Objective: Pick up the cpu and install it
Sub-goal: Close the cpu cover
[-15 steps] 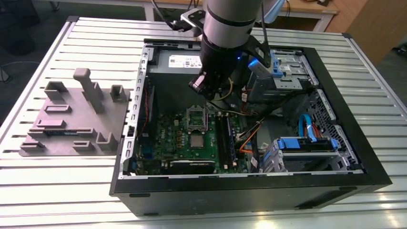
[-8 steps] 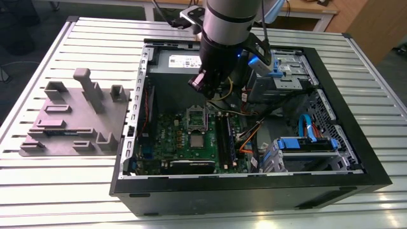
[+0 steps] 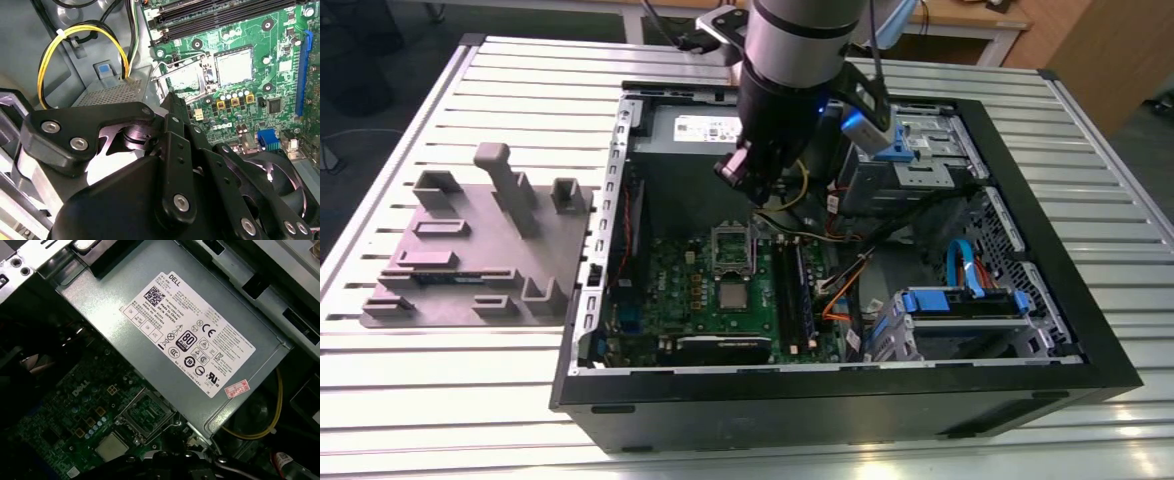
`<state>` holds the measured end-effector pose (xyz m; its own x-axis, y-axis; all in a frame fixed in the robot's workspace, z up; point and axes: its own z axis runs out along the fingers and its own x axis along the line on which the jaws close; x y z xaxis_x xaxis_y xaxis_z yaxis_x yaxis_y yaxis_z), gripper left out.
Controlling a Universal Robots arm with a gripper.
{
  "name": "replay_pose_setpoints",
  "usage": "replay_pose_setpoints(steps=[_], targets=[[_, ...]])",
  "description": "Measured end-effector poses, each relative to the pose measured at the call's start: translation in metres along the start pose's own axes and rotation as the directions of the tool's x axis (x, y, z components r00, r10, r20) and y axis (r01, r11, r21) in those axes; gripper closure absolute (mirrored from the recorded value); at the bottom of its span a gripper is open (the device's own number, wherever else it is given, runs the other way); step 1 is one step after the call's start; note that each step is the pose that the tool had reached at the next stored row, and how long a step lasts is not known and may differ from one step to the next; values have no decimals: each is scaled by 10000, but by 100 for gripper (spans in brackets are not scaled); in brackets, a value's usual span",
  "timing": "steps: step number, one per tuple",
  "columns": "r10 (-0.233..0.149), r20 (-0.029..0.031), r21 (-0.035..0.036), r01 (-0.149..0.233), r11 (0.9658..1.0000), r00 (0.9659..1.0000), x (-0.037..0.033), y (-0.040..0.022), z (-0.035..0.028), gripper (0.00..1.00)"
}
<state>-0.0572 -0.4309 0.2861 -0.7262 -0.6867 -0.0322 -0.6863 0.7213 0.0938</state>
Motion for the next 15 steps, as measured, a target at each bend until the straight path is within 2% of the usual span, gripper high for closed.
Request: replay_pose_setpoints(steps=[7, 15], targets=[[1, -19, 22, -1, 10000, 10000, 6, 12, -48, 90], [2, -36, 39, -2, 10000, 10000, 21, -3, -50, 90]])
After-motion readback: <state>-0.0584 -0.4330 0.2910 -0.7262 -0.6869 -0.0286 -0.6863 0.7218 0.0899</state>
